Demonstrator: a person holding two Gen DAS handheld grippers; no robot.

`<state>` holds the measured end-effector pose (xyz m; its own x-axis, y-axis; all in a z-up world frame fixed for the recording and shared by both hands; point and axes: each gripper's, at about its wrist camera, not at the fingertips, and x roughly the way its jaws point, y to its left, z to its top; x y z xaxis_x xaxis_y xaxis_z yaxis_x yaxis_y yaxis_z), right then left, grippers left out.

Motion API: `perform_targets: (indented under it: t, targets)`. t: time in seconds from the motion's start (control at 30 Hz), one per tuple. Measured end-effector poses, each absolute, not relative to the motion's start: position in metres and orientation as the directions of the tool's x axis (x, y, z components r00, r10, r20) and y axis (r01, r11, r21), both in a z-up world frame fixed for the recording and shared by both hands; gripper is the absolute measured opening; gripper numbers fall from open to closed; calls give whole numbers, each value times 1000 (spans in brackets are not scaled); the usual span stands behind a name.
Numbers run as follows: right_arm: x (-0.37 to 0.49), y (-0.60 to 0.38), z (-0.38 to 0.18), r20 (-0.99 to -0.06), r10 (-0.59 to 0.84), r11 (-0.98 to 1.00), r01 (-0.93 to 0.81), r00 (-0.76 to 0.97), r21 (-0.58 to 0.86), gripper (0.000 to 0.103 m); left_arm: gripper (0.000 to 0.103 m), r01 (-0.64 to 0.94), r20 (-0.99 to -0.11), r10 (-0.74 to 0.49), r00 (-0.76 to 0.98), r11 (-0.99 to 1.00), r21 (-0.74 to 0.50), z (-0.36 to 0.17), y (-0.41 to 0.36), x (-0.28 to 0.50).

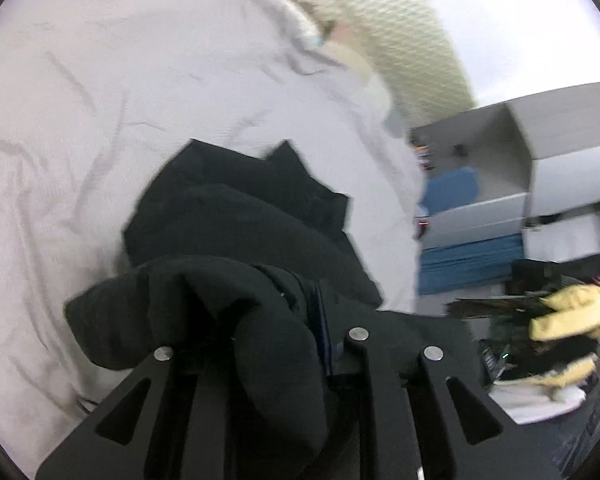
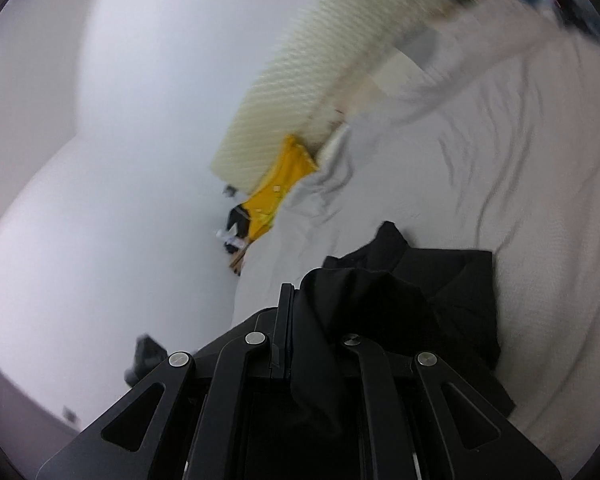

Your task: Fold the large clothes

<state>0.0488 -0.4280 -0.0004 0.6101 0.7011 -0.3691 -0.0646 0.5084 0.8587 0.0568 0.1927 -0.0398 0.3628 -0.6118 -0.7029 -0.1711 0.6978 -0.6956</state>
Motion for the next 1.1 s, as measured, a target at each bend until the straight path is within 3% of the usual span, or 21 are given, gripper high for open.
perform_targets:
  t: [0.3, 0.67, 0.9, 1.1]
  targets:
    - [125, -426, -17, -500, 654, 575, 56, 568, 816, 6, 22, -221, -785, -513, 347, 769, -600, -37, 193, 95]
    - [183, -420, -110, -628, 615, 619, 200, 477, 759, 6, 26, -295, -856, -421, 301, 812, -503, -89, 181, 152]
    - [192, -422, -140, -630, 639, 599, 228, 441, 768, 6, 26, -287, -873, -417, 254, 829, -480, -98, 179, 173]
    - [181, -434, -136, -575, 701, 543, 207, 422, 814, 13, 29, -317, -824, -500, 264, 762, -564, -94, 196, 163]
